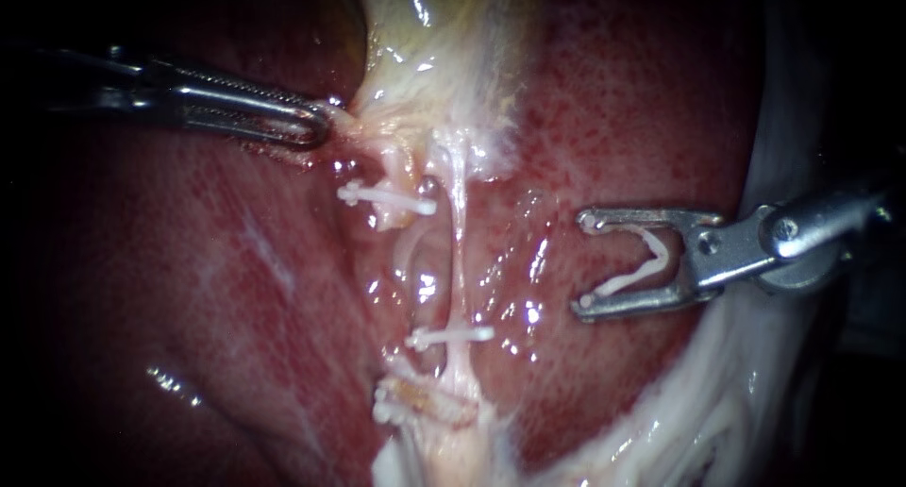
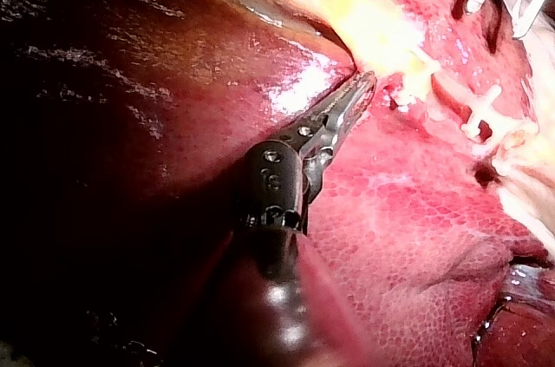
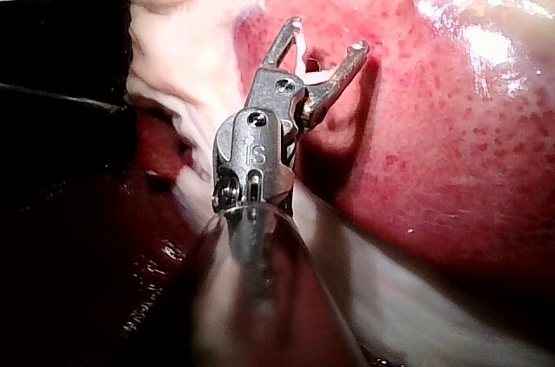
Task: Clipping second clip right tube
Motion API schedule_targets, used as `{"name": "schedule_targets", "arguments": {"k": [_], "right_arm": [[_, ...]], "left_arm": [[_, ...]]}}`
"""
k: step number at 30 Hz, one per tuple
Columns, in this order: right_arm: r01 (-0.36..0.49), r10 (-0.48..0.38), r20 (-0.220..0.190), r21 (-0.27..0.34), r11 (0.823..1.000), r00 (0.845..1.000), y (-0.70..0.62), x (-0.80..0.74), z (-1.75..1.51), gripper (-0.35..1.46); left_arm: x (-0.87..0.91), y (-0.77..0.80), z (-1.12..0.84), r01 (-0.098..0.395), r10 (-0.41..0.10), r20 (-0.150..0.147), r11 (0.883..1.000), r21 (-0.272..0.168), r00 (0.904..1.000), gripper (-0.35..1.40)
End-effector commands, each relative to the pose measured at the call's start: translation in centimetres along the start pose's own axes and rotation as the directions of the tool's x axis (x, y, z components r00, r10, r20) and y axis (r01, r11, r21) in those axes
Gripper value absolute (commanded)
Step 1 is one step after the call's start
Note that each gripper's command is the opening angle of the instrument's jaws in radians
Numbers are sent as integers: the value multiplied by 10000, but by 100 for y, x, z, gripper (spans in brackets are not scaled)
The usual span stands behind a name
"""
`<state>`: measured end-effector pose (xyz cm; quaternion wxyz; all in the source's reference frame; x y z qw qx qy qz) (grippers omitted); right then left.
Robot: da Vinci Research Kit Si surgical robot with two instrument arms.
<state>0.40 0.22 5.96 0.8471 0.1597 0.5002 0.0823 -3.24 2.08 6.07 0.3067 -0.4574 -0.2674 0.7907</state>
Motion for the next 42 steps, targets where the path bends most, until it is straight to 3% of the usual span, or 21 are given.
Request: {"name": "schedule_targets", "arguments": {"k": [1,9,17,23,30,34,40,42], "right_arm": [[-3,3,-8,14,10000,10000,0,0,0,50],[-4,6,-79,245,9997,10000,1,2,5,50],[-1449,1488,-291,1091,9834,9884,-1,17,33,50],[-2950,3031,-219,1728,9397,9527,0,21,68,50],[-3869,3980,-83,2165,8963,9173,1,16,104,50],[-4253,4431,-203,2446,8714,8962,4,11,120,50],[-4875,5216,-338,3086,8168,8525,13,8,136,49],[-5126,5532,-328,3338,7911,8324,15,6,140,49]], "left_arm": [[3,1,-6,21,-21,10,10000,-55,10000,-35],[32,4,-58,-17,23,-173,9994,340,9998,-35],[32,5,-58,-2,10,-194,9991,424,9998,-35],[32,5,-58,-2,10,-194,9991,426,9998,-35],[30,6,-57,-9,18,-196,9990,439,9998,-35],[30,6,-57,-9,18,-197,9990,441,9998,-35],[30,6,-57,-9,17,-197,9990,442,9998,-35],[30,6,-57,-9,17,-197,9990,441,9998,-35]]}}
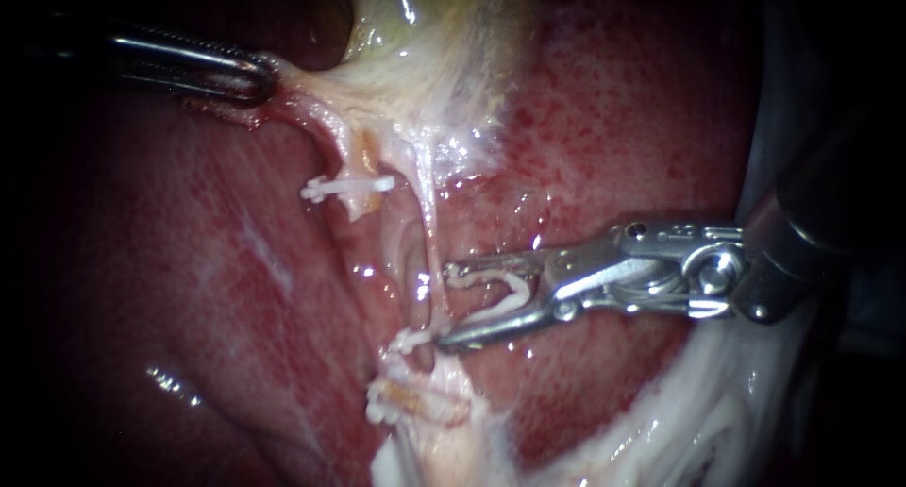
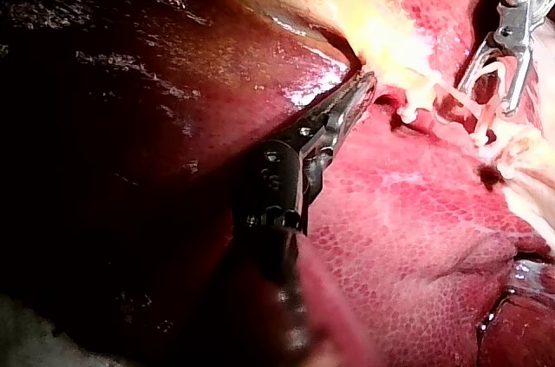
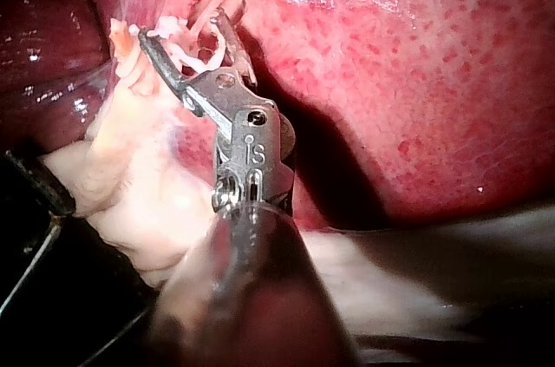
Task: Clipping second clip right tube
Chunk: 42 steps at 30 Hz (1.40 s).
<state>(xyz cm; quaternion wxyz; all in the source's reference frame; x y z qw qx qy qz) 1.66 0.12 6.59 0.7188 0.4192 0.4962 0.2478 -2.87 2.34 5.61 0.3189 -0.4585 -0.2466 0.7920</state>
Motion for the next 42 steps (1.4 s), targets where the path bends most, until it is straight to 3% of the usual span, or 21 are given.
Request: {"name": "schedule_targets", "arguments": {"k": [1,8,14,23,27,31,37,42], "right_arm": [[-147,148,-54,124,9998,9999,1,-1,1,49],[-975,1021,-446,963,9906,9938,11,-6,12,49],[-1506,1687,-860,1850,9711,9819,13,-3,19,49],[-1676,2086,-1102,2999,9391,9718,-3,1,24,49],[-1609,2034,-1009,3251,9319,9739,-12,4,27,47],[-1586,2005,-964,3307,9303,9749,-12,3,27,44],[-1578,1992,-928,3345,9291,9756,-8,0,21,24],[-1554,1946,-785,3519,9230,9777,-8,-1,18,-9]], "left_arm": [[0,0,0,-2,2,1,10000,-1,10000,-35],[0,0,0,-2,2,1,10000,1,10000,-35],[0,0,0,-1,1,0,10000,2,10000,-35],[0,0,0,-1,1,1,10000,1,10000,-35],[0,0,0,-1,1,1,10000,1,10000,-35],[0,0,0,-1,1,1,10000,1,10000,-35],[0,0,0,-1,1,1,10000,0,10000,-35],[0,0,0,-1,1,1,10000,-1,10000,-35]]}}
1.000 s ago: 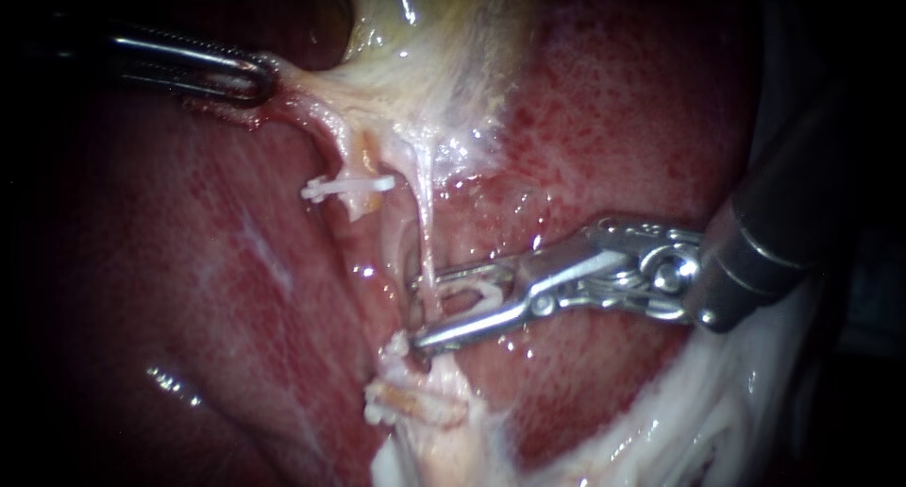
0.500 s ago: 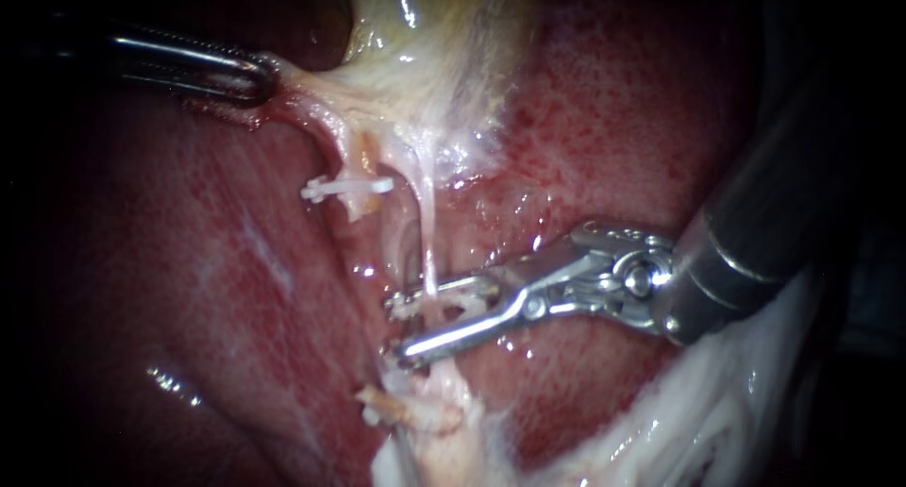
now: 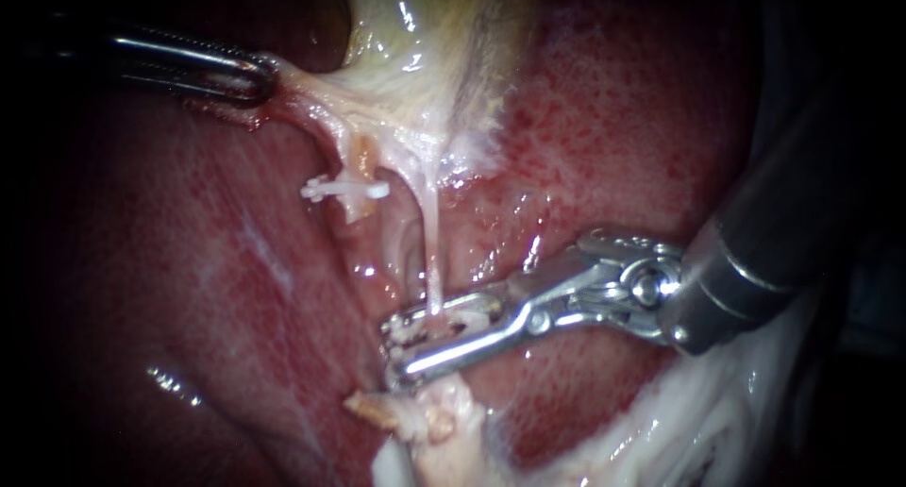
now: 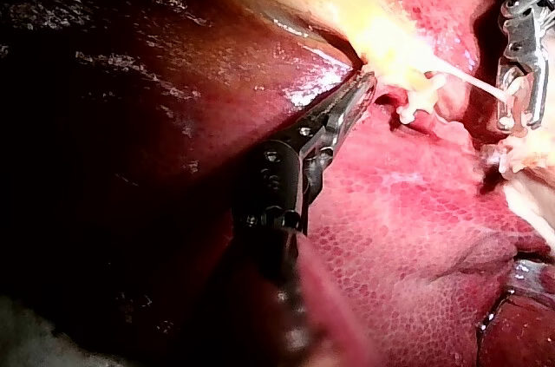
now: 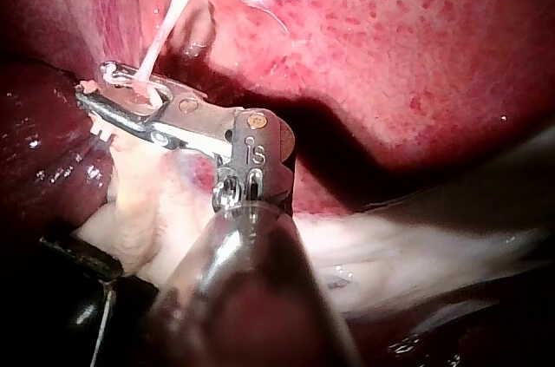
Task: Clipping second clip right tube
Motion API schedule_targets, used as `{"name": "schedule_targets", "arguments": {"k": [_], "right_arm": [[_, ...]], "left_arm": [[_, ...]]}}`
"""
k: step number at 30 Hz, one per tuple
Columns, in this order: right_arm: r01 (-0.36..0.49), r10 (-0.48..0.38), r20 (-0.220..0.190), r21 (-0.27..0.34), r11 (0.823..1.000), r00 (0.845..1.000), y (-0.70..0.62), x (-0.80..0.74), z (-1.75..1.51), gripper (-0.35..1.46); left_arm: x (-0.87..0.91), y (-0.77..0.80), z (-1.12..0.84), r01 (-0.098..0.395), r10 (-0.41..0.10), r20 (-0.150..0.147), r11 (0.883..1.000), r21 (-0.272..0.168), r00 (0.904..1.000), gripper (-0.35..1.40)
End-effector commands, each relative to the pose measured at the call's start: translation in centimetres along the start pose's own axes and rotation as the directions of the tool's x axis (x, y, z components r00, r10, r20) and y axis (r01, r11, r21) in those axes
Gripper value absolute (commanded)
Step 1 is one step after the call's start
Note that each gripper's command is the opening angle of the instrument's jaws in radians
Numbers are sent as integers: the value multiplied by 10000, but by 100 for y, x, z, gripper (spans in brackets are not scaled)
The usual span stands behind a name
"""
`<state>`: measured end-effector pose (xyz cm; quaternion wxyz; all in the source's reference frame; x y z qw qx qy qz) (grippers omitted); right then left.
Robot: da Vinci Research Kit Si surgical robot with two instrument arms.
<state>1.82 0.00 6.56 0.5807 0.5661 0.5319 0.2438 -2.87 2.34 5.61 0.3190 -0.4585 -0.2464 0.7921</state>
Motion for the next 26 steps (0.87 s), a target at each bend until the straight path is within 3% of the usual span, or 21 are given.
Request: {"name": "schedule_targets", "arguments": {"k": [1,7,17,26], "right_arm": [[1,-1,36,45,10000,10000,0,0,0,-13],[25,-32,247,295,9996,9997,0,0,1,-35],[39,-41,113,180,9998,9999,-5,-1,1,-35],[39,-42,140,208,9998,9999,-1,-1,-1,-31]], "left_arm": [[0,0,0,0,0,1,10000,-5,10000,-35],[0,0,0,0,0,1,10000,-7,10000,-35],[1,0,0,2,-2,2,10000,-10,10000,-35],[1,-1,-1,6,-6,2,10000,-14,10000,-35]]}}
